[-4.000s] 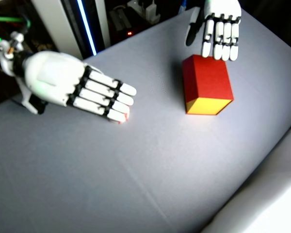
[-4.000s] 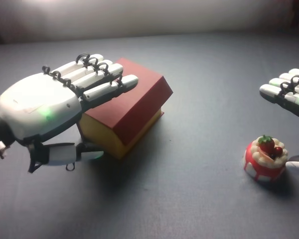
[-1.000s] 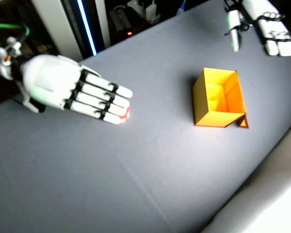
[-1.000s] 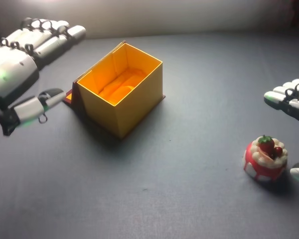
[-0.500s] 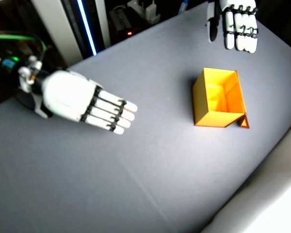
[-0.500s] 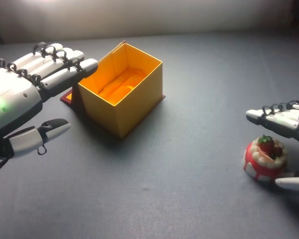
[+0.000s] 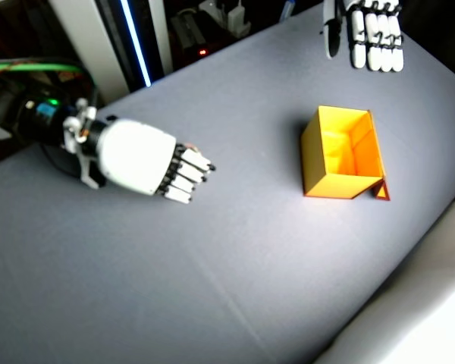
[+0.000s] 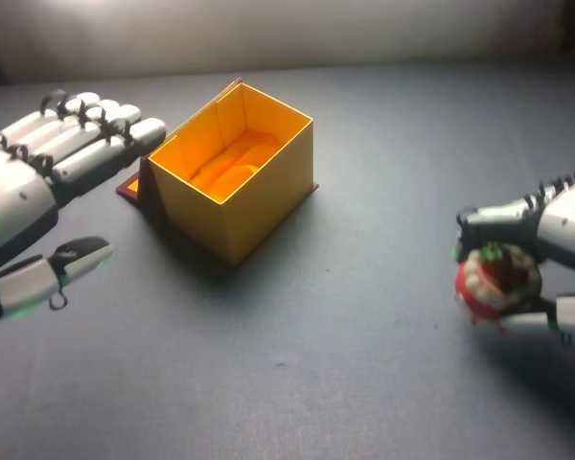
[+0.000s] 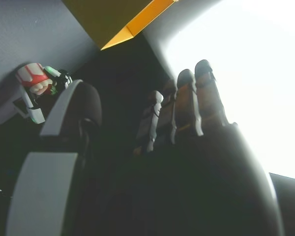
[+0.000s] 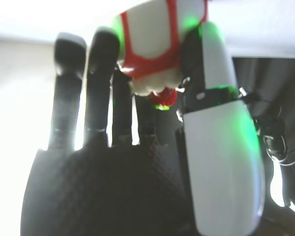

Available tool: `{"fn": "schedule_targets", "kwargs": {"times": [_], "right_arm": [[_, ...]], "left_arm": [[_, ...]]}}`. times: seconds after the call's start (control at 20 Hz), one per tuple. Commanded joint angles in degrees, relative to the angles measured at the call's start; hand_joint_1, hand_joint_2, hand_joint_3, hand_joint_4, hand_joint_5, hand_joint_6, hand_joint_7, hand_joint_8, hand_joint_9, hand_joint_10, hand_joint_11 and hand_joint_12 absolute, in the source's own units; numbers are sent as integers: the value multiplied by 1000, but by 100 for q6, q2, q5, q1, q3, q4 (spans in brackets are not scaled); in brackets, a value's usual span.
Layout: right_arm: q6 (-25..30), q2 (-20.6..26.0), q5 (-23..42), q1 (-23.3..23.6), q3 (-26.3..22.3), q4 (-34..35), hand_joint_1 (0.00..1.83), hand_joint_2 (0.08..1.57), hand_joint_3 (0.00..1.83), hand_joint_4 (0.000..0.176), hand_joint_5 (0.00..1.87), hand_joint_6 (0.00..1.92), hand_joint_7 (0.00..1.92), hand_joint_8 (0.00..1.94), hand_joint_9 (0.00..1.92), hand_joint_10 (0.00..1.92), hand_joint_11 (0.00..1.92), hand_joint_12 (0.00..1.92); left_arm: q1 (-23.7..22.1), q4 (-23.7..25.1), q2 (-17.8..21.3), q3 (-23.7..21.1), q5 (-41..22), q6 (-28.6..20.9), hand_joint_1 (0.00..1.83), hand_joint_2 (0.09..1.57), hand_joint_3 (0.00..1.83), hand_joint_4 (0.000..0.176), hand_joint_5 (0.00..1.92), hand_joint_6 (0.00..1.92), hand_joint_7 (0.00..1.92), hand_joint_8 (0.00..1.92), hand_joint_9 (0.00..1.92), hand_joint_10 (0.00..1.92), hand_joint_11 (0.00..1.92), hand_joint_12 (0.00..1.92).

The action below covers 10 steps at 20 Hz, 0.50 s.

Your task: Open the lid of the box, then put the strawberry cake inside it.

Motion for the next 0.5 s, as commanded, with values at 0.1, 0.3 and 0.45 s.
{"fn": "schedule_targets", "kwargs": {"times": [0.1, 0.3, 0.45], "right_arm": [[65, 42, 822, 370, 22, -172, 1179, 1293, 3, 0, 678, 1200, 686, 1756, 717, 1913, 757, 1921], [65, -206, 792, 1047, 254, -454, 1299, 1261, 0, 0, 635, 1363, 741, 1456, 674, 1615, 538, 1799], [65, -554, 657, 1566, 551, -586, 1281, 1278, 1, 0, 691, 1390, 643, 1497, 614, 1625, 426, 1826]], "left_arm": [[161, -209, 43, -90, -914, -3, 788, 1440, 2, 72, 0, 0, 0, 0, 0, 0, 0, 0], [634, -504, -7, -208, -1197, -20, 852, 1427, 0, 40, 0, 0, 0, 0, 0, 0, 0, 0], [892, -707, -89, -217, -1339, -61, 866, 1425, 0, 35, 0, 0, 0, 0, 0, 0, 0, 0]]}}
